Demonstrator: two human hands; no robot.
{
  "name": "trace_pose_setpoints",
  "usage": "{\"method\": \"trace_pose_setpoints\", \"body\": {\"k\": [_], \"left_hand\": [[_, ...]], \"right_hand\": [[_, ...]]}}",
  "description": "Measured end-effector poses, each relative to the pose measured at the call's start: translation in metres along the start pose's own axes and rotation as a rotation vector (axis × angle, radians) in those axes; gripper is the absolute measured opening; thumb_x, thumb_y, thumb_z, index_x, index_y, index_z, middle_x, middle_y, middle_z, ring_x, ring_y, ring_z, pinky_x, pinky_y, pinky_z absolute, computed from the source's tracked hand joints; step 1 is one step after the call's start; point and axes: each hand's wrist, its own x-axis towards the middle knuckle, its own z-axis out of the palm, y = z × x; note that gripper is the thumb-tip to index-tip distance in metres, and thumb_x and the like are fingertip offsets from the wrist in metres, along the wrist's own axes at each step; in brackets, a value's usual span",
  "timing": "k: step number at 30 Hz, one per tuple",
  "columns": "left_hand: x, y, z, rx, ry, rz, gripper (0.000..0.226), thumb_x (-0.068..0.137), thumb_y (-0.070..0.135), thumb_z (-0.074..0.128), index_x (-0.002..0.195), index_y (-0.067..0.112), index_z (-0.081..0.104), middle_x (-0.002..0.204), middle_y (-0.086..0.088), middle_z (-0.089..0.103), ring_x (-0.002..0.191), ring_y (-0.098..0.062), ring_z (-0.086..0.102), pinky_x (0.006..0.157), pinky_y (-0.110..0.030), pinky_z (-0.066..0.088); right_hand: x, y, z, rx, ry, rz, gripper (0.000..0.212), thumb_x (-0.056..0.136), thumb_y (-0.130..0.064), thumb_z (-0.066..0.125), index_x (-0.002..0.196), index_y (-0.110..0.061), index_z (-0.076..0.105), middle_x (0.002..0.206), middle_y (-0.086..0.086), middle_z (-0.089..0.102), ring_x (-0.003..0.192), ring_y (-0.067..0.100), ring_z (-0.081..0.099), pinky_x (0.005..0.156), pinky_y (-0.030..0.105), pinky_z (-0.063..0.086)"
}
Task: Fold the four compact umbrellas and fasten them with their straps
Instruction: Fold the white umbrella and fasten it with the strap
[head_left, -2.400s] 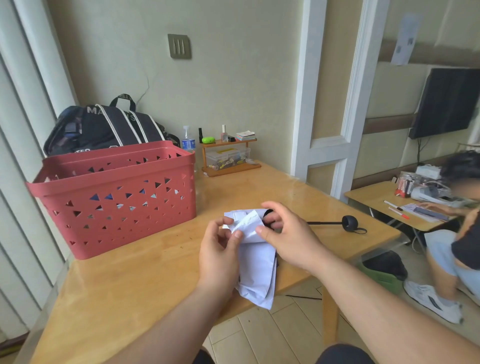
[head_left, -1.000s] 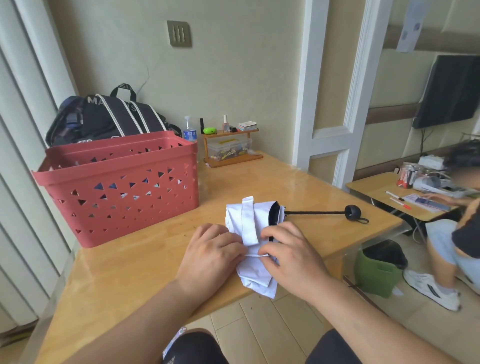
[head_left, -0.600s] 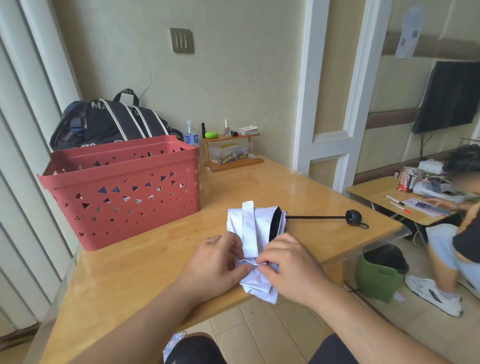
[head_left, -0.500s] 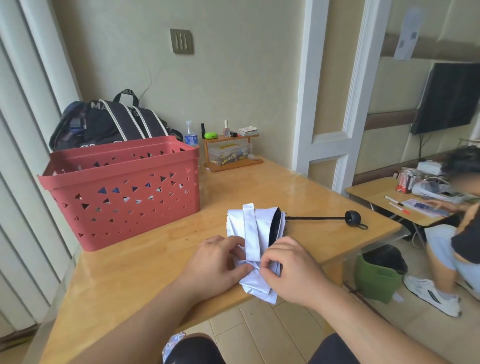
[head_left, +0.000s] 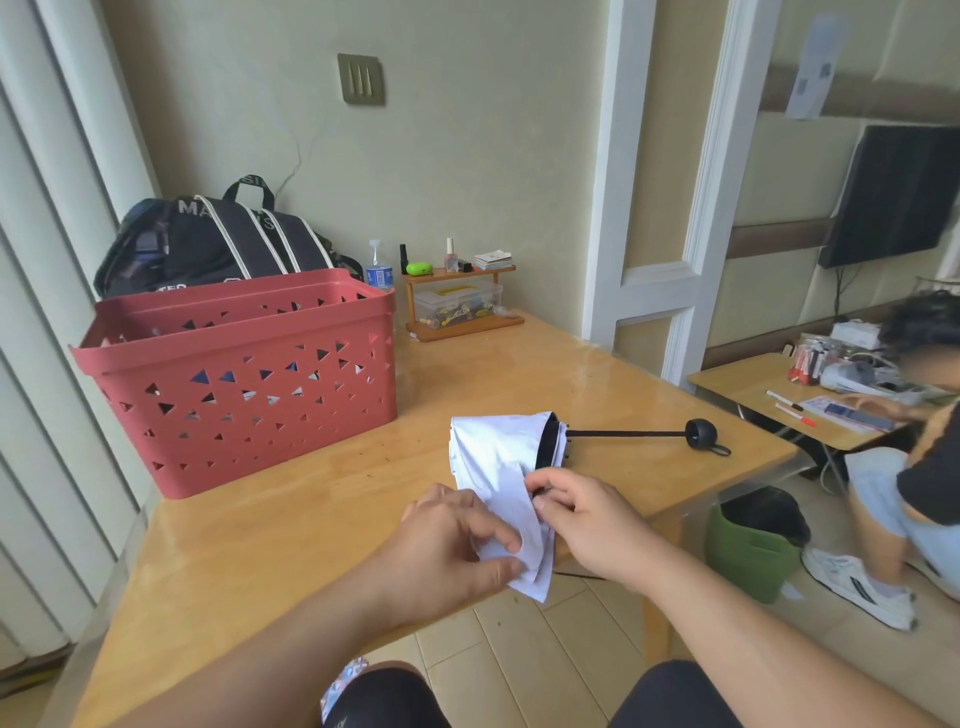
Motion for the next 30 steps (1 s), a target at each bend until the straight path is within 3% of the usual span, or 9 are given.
{"method": "trace_pose_setpoints", "body": {"k": [6, 9, 12, 14, 16, 20, 24, 27, 30], "left_hand": [[-0.030, 0.017, -0.017, 0.129, -0.210, 0.210, 0.022, 0.087, 0.064, 0.070, 0.107, 0.056, 0.074, 0.086, 0.019, 0.052, 0.104, -0.004, 0.044, 0.105, -0.031, 0.031], [-0.025, 0.037, -0.039, -0.004, -0.477, 0.176, 0.019, 0.088, 0.051, 0.076, 0.100, 0.038, 0.083, 0.074, 0.011, 0.057, 0.087, -0.009, 0.051, 0.084, -0.030, 0.041], [0.004, 0.048, -0.059, -0.329, -0.260, 0.042, 0.010, 0.089, 0.035, 0.074, 0.091, 0.032, 0.083, 0.084, 0.008, 0.075, 0.080, -0.011, 0.065, 0.073, -0.027, 0.048], [0.037, 0.043, -0.061, -0.253, 0.016, -0.002, 0.014, 0.095, 0.034, 0.069, 0.102, 0.032, 0.081, 0.100, 0.014, 0.075, 0.091, -0.011, 0.066, 0.081, -0.027, 0.050], [0.073, 0.034, -0.053, 0.111, 0.128, -0.021, 0.028, 0.101, 0.032, 0.063, 0.127, 0.033, 0.072, 0.122, 0.009, 0.066, 0.111, -0.014, 0.060, 0.091, -0.025, 0.043], [0.122, 0.005, -0.027, 0.430, -0.009, -0.071, 0.052, 0.104, 0.020, 0.046, 0.156, 0.023, 0.045, 0.161, -0.003, 0.043, 0.145, -0.028, 0.041, 0.115, -0.036, 0.036], [0.133, -0.008, -0.004, 0.548, -0.229, -0.124, 0.061, 0.111, 0.048, 0.028, 0.165, 0.019, 0.021, 0.172, -0.001, 0.022, 0.159, -0.029, 0.015, 0.128, -0.048, 0.014], [0.127, -0.011, 0.001, 0.572, -0.215, -0.109, 0.067, 0.110, 0.055, 0.021, 0.167, 0.021, 0.012, 0.174, 0.000, 0.012, 0.161, -0.029, 0.003, 0.129, -0.048, 0.004], [0.120, -0.014, 0.007, 0.612, -0.209, -0.079, 0.068, 0.109, 0.058, 0.016, 0.167, 0.025, 0.002, 0.175, 0.001, 0.002, 0.161, -0.030, -0.009, 0.129, -0.049, -0.003]], "right_hand": [[0.006, 0.002, 0.006, -0.043, -0.003, -0.018, 0.022, 0.100, -0.023, 0.065, 0.108, -0.040, 0.078, 0.096, -0.007, 0.075, 0.089, 0.009, 0.067, 0.083, 0.027, 0.055], [0.005, 0.003, 0.008, -0.113, -0.005, -0.082, 0.023, 0.100, -0.025, 0.065, 0.115, -0.037, 0.078, 0.093, -0.015, 0.070, 0.090, 0.001, 0.061, 0.078, 0.017, 0.046], [0.003, 0.005, 0.013, -0.305, 0.004, -0.177, 0.022, 0.101, -0.034, 0.063, 0.117, -0.041, 0.077, 0.092, -0.012, 0.058, 0.100, 0.009, 0.049, 0.084, 0.015, 0.036], [-0.001, 0.006, 0.018, -0.380, -0.011, -0.206, 0.025, 0.102, -0.038, 0.060, 0.122, -0.040, 0.075, 0.099, -0.011, 0.056, 0.106, 0.012, 0.044, 0.094, 0.019, 0.037], [-0.006, 0.008, 0.021, -0.406, -0.014, -0.214, 0.030, 0.104, -0.041, 0.057, 0.129, -0.035, 0.071, 0.107, -0.014, 0.053, 0.114, 0.009, 0.041, 0.103, 0.026, 0.038], [-0.016, 0.006, 0.022, -0.479, -0.008, -0.249, 0.038, 0.105, -0.045, 0.049, 0.134, -0.031, 0.068, 0.111, -0.017, 0.050, 0.120, 0.007, 0.039, 0.105, 0.030, 0.039], [-0.015, 0.005, 0.013, -0.457, -0.074, -0.273, 0.039, 0.103, -0.048, 0.044, 0.124, -0.032, 0.072, 0.111, -0.023, 0.054, 0.117, 0.002, 0.042, 0.101, 0.025, 0.039], [0.009, 0.011, -0.015, -0.386, 0.172, -0.286, 0.022, 0.103, -0.027, 0.056, 0.105, -0.025, 0.077, 0.103, -0.012, 0.067, 0.100, 0.009, 0.059, 0.089, 0.034, 0.051], [0.048, 0.026, -0.055, -0.638, 0.264, -0.100, 0.038, 0.106, -0.035, 0.051, 0.142, -0.028, 0.060, 0.139, -0.007, 0.058, 0.131, 0.018, 0.047, 0.111, 0.038, 0.041]]}}
